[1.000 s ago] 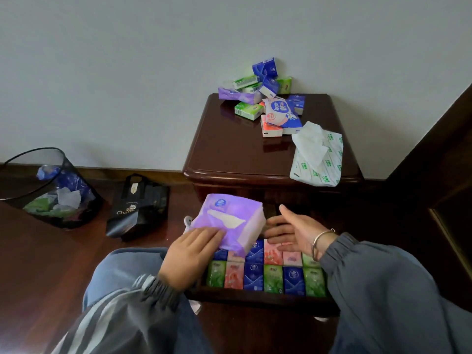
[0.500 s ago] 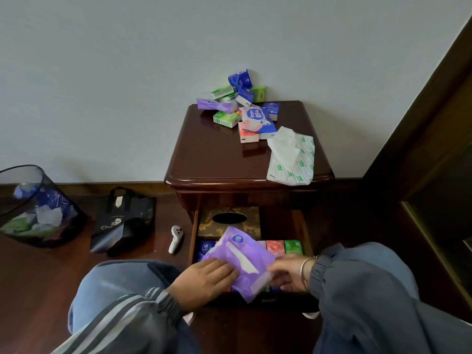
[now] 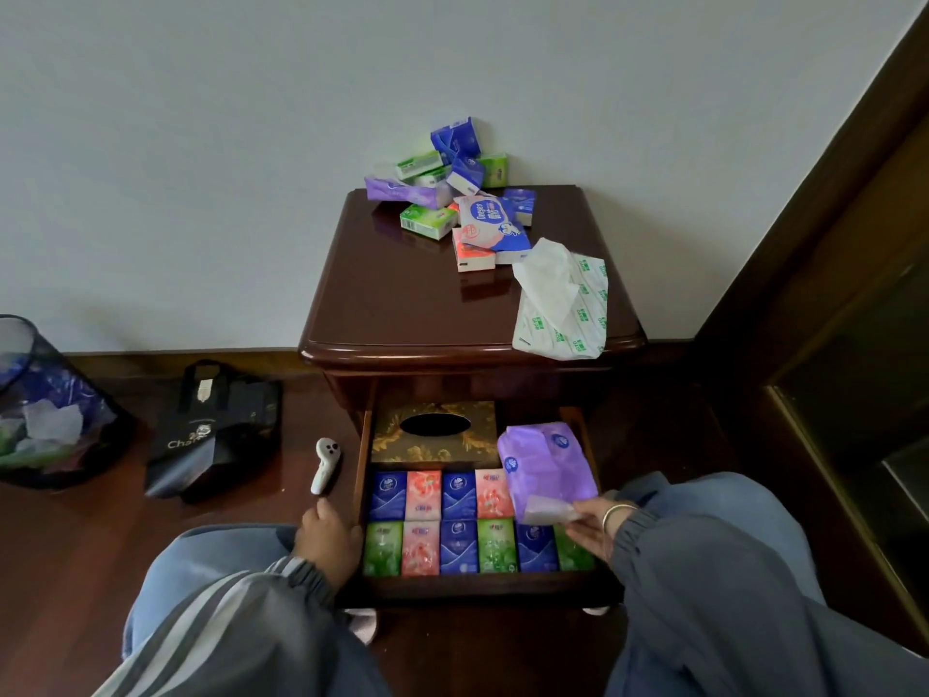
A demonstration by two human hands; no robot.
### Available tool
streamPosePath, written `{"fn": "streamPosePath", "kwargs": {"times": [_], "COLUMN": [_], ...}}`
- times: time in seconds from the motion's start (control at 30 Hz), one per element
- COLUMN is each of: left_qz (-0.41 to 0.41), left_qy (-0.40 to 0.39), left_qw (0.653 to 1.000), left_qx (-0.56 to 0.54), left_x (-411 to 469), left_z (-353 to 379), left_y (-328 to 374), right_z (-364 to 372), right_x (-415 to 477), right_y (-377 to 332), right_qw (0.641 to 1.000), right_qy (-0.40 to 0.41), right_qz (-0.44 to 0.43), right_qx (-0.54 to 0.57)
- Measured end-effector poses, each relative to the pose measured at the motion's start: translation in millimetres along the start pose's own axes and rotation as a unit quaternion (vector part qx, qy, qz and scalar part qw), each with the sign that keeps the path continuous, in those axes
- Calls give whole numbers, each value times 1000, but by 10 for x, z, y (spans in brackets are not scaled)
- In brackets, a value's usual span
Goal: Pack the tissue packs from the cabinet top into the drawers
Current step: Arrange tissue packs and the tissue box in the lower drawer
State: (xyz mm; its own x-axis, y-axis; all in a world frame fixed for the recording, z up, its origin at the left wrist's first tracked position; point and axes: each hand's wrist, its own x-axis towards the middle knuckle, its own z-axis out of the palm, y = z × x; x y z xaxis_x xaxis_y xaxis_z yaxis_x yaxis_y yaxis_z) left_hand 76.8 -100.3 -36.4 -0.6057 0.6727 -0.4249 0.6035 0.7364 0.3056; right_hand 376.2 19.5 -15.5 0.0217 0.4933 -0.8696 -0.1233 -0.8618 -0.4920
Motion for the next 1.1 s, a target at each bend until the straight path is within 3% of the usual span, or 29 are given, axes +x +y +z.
{"fn": "streamPosePath", "kwargs": {"times": [0.17, 0.3, 0.47, 0.7, 0.9, 1.1], "left_qz": [-2, -2, 1, 13, 7, -6], "left_qy": [-113, -118, -111, -120, -122, -125], "left_qw": [993, 991, 992, 990, 990, 991], "left_qx": [-39, -54, -64, -75, -71, -48], "left_x": [18, 44, 42, 47, 76, 117], "left_z": [121, 136, 136, 124, 136, 154], "left_y": [38, 16, 5, -2, 12, 28], "right_z": [147, 172, 273, 419, 362, 433], "right_x": [195, 287, 446, 679, 686, 644], "right_y": [-25, -7, -104, -202, -211, -213], "right_qw": [992, 987, 988, 986, 991, 996], "right_qy": [53, 33, 91, 48, 31, 47], "right_qz": [-55, -75, -101, -145, -98, -60], "right_qx": [100, 137, 75, 67, -87, 48]}}
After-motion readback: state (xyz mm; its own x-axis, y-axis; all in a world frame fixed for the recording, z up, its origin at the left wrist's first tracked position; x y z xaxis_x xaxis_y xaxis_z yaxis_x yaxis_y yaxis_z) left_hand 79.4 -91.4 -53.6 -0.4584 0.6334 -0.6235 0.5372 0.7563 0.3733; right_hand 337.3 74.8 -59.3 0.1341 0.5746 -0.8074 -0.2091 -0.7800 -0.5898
